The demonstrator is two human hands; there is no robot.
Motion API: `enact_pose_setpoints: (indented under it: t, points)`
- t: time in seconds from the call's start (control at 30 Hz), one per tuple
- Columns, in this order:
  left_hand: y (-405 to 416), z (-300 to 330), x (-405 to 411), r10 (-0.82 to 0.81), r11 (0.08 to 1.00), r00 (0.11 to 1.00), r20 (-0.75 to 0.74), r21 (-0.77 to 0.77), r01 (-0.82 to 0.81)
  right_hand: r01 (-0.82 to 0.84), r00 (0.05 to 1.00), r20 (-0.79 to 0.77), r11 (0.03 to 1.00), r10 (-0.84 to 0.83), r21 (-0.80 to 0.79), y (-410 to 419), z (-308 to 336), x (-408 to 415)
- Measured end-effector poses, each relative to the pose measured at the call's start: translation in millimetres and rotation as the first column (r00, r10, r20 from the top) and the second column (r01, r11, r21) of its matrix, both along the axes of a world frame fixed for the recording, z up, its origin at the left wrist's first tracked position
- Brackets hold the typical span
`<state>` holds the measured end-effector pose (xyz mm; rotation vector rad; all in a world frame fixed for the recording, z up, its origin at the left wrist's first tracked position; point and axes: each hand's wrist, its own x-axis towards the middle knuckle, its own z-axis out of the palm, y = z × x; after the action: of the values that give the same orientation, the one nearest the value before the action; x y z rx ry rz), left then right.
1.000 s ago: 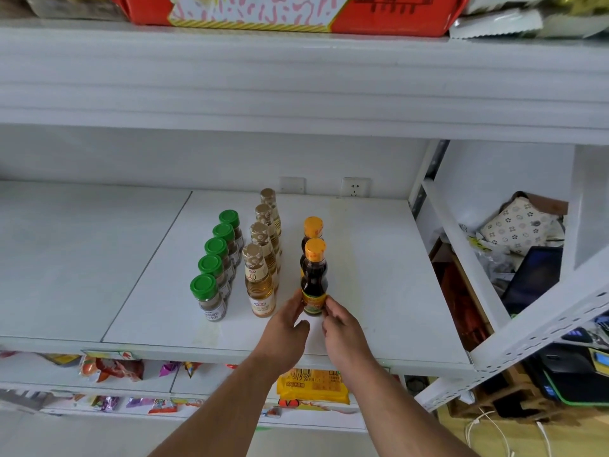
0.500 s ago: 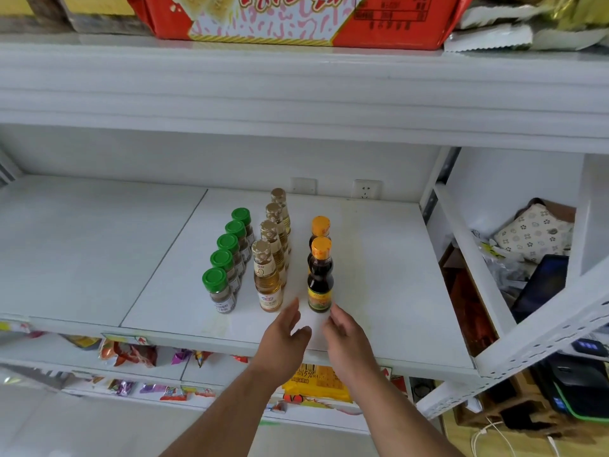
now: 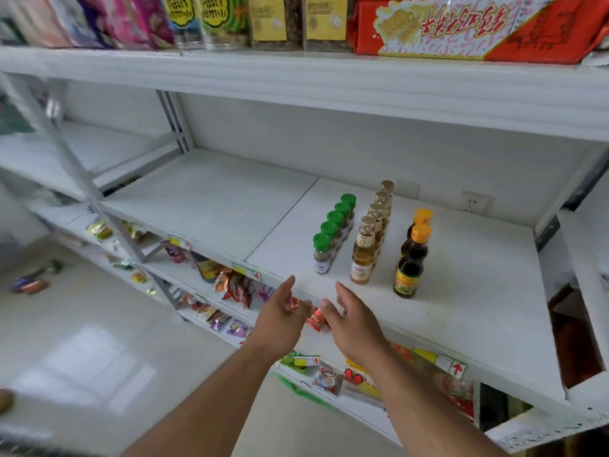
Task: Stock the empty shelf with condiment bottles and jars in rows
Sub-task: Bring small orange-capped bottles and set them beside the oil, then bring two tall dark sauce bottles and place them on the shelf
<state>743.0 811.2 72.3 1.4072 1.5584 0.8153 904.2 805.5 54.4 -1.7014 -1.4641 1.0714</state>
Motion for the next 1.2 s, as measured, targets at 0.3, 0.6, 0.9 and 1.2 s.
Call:
enact_pose_setpoints:
  t: [0.3,0.6,0.9,1.2]
  points:
    - [-140,-1,-161,0.384,0.923,0.923,-0.003,0.021,-0.384,-0.392,0.918,0.055,0.920,0.393,-0.027,-73,1,-159]
    - [-317,-1,-278,0.726,0.688,0.688,0.003,-0.016,-0.726,-0.739,0.670,0.076,0.673,0.739,-0.029,-185,6,-318]
    - [-431,9,-306,0.911,0.406,0.406,0.068,0.012,-0.914,-0.932,0.361,0.055,0.361,0.931,-0.002,-270,9,-400]
    - [-482,4,-307,0.977,0.211,0.213,-0.030,-0.044,-0.976,-0.962,0.272,-0.045,0.272,0.961,-0.008,-312,-1,-428]
